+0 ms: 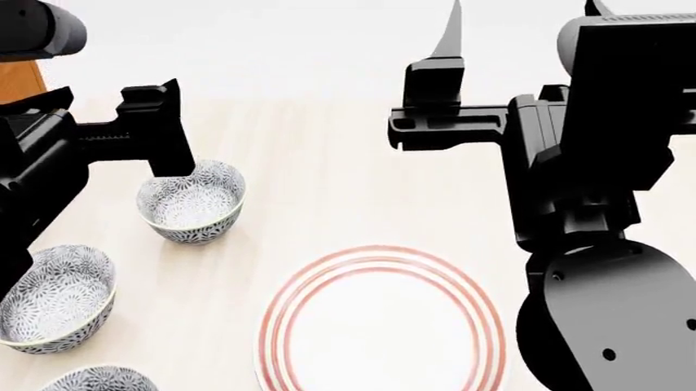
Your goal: Put the bowl at the front on the plate.
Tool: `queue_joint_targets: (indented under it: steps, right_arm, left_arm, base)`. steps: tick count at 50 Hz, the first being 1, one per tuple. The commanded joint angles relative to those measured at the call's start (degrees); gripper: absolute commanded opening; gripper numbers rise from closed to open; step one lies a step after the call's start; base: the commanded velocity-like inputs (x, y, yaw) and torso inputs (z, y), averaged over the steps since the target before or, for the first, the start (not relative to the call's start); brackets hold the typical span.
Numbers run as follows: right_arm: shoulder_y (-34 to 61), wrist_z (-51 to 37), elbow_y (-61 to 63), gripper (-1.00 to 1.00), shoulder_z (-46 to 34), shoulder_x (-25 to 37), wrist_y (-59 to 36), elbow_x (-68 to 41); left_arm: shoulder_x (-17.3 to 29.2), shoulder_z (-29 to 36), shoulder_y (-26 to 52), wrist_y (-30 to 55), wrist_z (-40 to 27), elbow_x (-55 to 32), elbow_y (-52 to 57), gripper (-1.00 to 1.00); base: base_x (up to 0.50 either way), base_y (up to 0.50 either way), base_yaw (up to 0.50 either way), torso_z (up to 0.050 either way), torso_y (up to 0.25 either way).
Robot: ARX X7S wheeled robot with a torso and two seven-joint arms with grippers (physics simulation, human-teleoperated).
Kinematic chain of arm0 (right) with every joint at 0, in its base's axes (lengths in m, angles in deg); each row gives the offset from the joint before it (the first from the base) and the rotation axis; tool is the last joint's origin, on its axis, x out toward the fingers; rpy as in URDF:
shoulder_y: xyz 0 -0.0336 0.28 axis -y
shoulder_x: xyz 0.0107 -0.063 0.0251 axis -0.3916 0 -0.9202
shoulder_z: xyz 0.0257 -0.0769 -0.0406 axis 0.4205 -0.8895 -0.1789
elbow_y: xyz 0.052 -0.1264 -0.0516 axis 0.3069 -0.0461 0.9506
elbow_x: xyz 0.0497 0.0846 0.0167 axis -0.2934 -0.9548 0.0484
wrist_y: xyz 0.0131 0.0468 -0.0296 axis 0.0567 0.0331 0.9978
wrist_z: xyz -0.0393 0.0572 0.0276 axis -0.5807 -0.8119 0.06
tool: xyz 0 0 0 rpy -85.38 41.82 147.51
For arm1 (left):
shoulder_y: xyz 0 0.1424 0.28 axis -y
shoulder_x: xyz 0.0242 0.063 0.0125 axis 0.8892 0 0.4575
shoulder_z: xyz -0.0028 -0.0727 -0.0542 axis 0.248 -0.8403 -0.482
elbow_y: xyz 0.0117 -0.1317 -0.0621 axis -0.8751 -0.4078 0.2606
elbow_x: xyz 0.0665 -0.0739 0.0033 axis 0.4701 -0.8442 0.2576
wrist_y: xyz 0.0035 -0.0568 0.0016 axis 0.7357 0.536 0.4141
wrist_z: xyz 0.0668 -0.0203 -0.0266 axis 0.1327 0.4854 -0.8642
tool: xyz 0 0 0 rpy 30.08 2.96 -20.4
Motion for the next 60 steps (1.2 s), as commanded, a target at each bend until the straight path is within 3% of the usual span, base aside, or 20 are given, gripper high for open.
queue_joint_targets:
  steps: [1, 17, 24, 33, 60]
  right_arm:
    - [-0.29, -0.13, -0.29, 1.0, 0.01, 0.17, 0.62, 0.01]
    - [0.02, -0.1, -1.06, 1.0, -0.52, 0.43, 0.98, 0.01]
    - [-0.17, -0.41, -0.73, 1.0, -0.45, 0.7, 0.85, -0.07]
    - [-0.1, -0.48, -0.99, 1.0, -0.96, 0.81, 1.07, 0.08]
    - [0.4, -0.61, -1.35, 1.0, -2.03, 1.25, 1.79, 0.32]
  left_arm:
    - [-1.69, -4.08, 1.38, 5.63, -4.34, -4.77, -0.85, 1.0]
    - [-2.23, -6.7, 1.84, 10.49, -11.49, -12.37, -2.03, 1.0]
    - [-0.45, -4.84, 1.09, 9.54, -12.78, -13.98, -3.34, 1.0]
    - [-1.15, -7.11, 0.54, 10.6, -19.84, -23.35, -7.04, 1.0]
    - [1.62, -3.1, -4.0, 7.86, -28.43, -33.95, -10.96, 1.0]
  base:
    - [0.0, 0.0, 0.0, 0.0, 0.0]
    - [0.0, 0.0, 0.0, 0.0, 0.0]
    - [0.0, 0.0, 0.0, 0.0, 0.0]
    - [0.0, 0.0, 0.0, 0.0, 0.0]
    - [0.0, 0.0, 0.0, 0.0, 0.0]
